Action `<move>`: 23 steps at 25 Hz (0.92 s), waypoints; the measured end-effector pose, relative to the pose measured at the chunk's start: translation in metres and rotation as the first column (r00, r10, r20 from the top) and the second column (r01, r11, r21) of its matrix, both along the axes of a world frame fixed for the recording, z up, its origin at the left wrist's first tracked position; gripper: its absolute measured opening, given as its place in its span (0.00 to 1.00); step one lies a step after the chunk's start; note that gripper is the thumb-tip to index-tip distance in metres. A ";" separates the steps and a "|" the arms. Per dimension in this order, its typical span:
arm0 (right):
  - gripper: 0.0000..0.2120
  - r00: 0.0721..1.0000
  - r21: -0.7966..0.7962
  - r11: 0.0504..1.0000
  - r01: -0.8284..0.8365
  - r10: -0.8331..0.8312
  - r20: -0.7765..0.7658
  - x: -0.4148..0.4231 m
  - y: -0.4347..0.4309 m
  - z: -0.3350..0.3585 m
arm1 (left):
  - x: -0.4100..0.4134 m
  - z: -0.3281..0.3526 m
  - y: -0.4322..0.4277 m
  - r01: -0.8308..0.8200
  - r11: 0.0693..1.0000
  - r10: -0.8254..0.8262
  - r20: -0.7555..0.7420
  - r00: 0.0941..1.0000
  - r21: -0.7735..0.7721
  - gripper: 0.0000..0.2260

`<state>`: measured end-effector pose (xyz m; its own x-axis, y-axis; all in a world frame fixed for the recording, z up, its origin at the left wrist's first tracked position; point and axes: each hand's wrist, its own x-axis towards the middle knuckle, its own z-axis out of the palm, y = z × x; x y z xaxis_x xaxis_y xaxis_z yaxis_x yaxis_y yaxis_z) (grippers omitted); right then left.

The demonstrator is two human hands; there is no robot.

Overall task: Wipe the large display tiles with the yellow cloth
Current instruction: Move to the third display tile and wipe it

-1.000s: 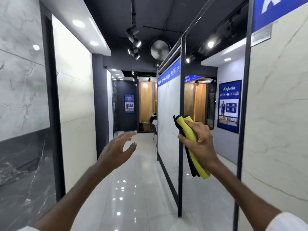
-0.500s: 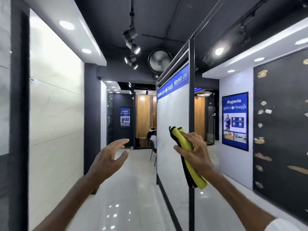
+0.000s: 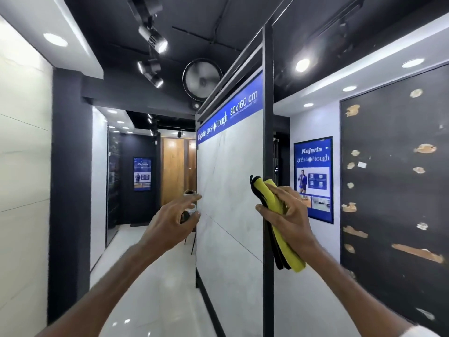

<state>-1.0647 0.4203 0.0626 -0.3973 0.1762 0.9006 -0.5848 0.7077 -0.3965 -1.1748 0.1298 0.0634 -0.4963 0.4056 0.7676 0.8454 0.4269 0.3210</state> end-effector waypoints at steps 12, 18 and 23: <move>0.26 0.988 -0.030 0.988 0.152 -0.152 -0.014 -0.321 0.059 0.026 | -0.332 0.023 0.059 0.100 0.995 -0.100 -0.051 0.994 0.006 0.23; 0.27 0.930 -0.023 0.931 0.364 -0.365 -0.048 -0.406 0.083 0.041 | -0.490 0.033 0.134 0.330 0.944 -0.326 -0.126 0.937 0.015 0.30; 0.28 0.816 0.000 0.820 0.573 -0.570 -0.095 -0.423 0.116 0.059 | -0.553 0.043 0.234 0.599 0.791 -0.581 -0.155 0.799 0.120 0.26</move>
<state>-1.4873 0.5364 0.1215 -0.1533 0.3226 0.9341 -0.1028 0.9349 -0.3397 -1.7278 0.3638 0.1059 -0.1126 0.4642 0.8785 0.9481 -0.2143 0.2348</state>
